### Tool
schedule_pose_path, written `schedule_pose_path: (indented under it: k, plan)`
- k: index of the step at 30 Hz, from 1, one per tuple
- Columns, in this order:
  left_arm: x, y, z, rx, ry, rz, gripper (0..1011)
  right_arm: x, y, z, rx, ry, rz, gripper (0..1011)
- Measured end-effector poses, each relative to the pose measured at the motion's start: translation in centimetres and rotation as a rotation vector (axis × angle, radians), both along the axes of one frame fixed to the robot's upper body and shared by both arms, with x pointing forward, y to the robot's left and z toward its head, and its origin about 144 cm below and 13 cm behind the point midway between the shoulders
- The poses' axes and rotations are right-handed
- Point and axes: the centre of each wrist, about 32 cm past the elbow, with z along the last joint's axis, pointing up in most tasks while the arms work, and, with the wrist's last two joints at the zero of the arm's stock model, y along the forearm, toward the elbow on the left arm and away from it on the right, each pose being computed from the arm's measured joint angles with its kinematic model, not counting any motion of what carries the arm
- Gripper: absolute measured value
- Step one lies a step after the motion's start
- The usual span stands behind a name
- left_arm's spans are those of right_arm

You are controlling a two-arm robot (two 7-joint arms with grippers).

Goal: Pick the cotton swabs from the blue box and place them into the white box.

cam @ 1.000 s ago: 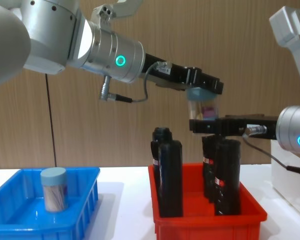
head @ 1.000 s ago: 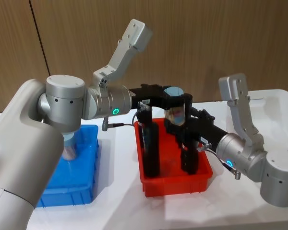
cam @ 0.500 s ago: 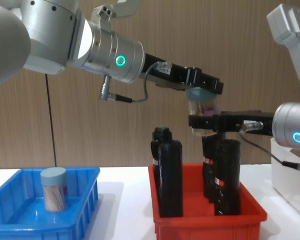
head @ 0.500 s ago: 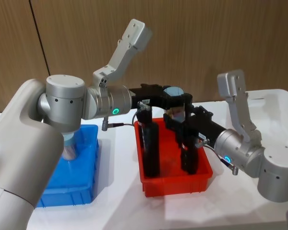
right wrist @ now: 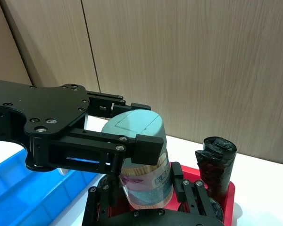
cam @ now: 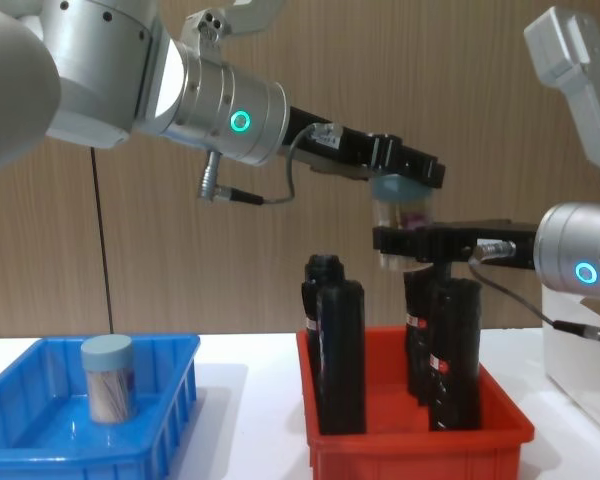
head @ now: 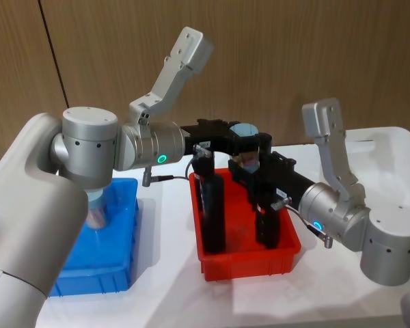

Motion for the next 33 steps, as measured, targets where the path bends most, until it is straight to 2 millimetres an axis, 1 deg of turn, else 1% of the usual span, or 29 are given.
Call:
schedule_pose_path:
  k: [4,5,9,10,11,13,14,15,16,33]
  plan:
    - [0.0,0.0,0.0,0.0,0.0,0.0,671,0.05,0.04,-0.02,0.002,0.001,0.0,665]
    - [0.0,-0.02,0.0,0.0,0.0,-0.001,691,0.09,0.06,0.0,0.003,0.001,-0.002,665]
    - [-0.01,-0.05,-0.01,0.0,0.001,-0.003,788,0.14,0.09,0.04,0.006,0.0,-0.004,664]
    - [-0.01,-0.04,-0.01,0.0,0.001,-0.003,844,0.15,0.09,0.05,0.006,-0.001,-0.005,664]
    - [-0.01,-0.04,-0.01,0.0,0.001,-0.003,844,0.17,0.1,0.07,0.007,-0.002,-0.005,664]
    - [-0.01,-0.04,-0.01,0.0,0.001,-0.003,898,0.18,0.1,0.08,0.007,-0.003,-0.005,664]
    - [-0.01,-0.03,-0.01,0.0,0.001,-0.003,945,0.18,0.1,0.08,0.008,-0.003,-0.005,664]
    - [-0.01,-0.04,-0.01,0.0,0.001,-0.003,958,0.19,0.11,0.1,0.008,-0.004,-0.005,664]
    - [-0.01,-0.03,-0.01,0.0,0.001,-0.003,1003,0.2,0.12,0.11,0.008,-0.005,-0.005,664]
    - [0.0,-0.01,-0.01,-0.001,0.001,-0.002,1004,0.26,0.02,0.12,0.016,-0.011,-0.019,661]
